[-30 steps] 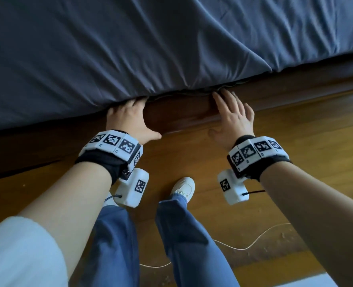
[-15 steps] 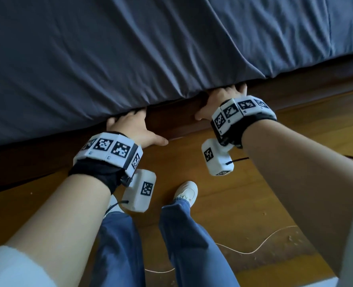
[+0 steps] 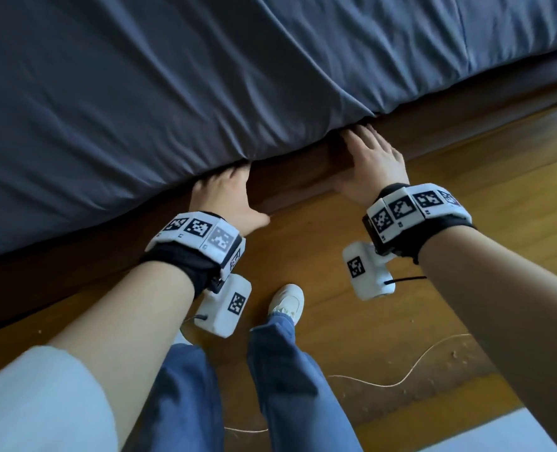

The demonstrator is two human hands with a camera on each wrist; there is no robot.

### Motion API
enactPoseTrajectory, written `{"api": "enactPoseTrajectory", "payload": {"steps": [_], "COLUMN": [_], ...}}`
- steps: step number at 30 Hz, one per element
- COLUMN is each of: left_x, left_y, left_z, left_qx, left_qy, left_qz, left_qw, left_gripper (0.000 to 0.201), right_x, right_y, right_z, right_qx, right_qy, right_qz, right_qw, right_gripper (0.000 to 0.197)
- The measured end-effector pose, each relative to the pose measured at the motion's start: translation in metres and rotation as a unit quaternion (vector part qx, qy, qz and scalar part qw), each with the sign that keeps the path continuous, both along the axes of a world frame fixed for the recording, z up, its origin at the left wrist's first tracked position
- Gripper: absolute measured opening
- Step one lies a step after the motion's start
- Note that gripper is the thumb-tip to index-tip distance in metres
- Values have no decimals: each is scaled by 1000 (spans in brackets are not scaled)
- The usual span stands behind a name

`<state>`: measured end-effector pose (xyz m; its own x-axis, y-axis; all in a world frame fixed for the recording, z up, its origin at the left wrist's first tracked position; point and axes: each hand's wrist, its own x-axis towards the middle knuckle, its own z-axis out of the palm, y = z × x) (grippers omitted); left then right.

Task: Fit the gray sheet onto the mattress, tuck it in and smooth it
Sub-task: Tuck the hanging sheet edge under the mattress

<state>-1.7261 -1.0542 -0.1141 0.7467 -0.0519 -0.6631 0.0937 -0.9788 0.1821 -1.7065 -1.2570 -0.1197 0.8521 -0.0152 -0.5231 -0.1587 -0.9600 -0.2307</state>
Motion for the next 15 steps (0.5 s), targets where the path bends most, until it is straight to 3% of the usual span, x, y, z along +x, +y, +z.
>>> {"api": "enactPoseTrajectory", "payload": {"steps": [5, 10, 15], "left_x": [16, 25, 9], "left_y": [-10, -6, 3], "left_z": [-9, -19, -8], "left_qx": [31, -27, -97], "left_qy": [29, 56, 81], "left_qz": [53, 93, 101], "left_qw": [998, 994, 987], "left_gripper": [82, 94, 100], "right_x": [22, 31, 5], "right_y": [5, 10, 19], "right_z": [-6, -9, -3], "right_qx": [-39, -76, -4], "right_qy": [2, 46, 52], "right_qz": [26, 47, -2], "right_qw": [999, 995, 999], "right_gripper": [72, 70, 82]}}
